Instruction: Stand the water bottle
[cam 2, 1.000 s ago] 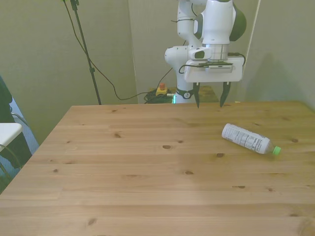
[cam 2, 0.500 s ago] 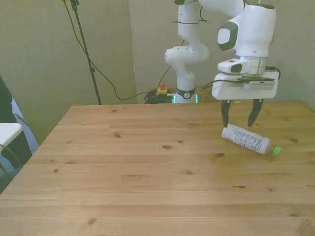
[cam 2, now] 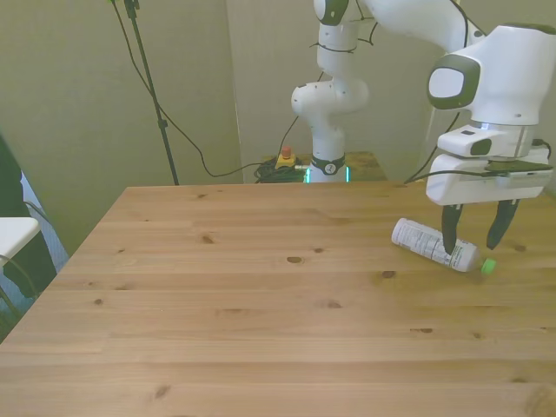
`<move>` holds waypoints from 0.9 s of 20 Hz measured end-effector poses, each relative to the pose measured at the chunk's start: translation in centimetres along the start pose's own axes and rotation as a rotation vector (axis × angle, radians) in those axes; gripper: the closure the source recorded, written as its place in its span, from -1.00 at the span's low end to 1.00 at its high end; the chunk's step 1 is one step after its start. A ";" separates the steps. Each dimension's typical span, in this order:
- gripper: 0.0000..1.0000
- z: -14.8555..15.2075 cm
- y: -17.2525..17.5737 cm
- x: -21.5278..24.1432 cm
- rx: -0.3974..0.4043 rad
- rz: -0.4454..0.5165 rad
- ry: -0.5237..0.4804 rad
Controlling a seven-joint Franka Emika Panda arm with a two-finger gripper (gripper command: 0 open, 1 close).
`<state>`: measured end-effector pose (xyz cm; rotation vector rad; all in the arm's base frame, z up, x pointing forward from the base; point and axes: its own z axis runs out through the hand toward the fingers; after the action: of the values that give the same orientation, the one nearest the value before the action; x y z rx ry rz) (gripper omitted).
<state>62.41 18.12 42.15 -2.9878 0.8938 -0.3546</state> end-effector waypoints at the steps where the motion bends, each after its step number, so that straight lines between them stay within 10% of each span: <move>1: -1.00 0.1 -0.4 -0.2 -0.004 -0.005 -0.001; 18: -1.00 4.4 -3.4 -3.2 -0.053 -0.081 -0.050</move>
<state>62.59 22.43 37.41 -3.0729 0.7919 -0.2593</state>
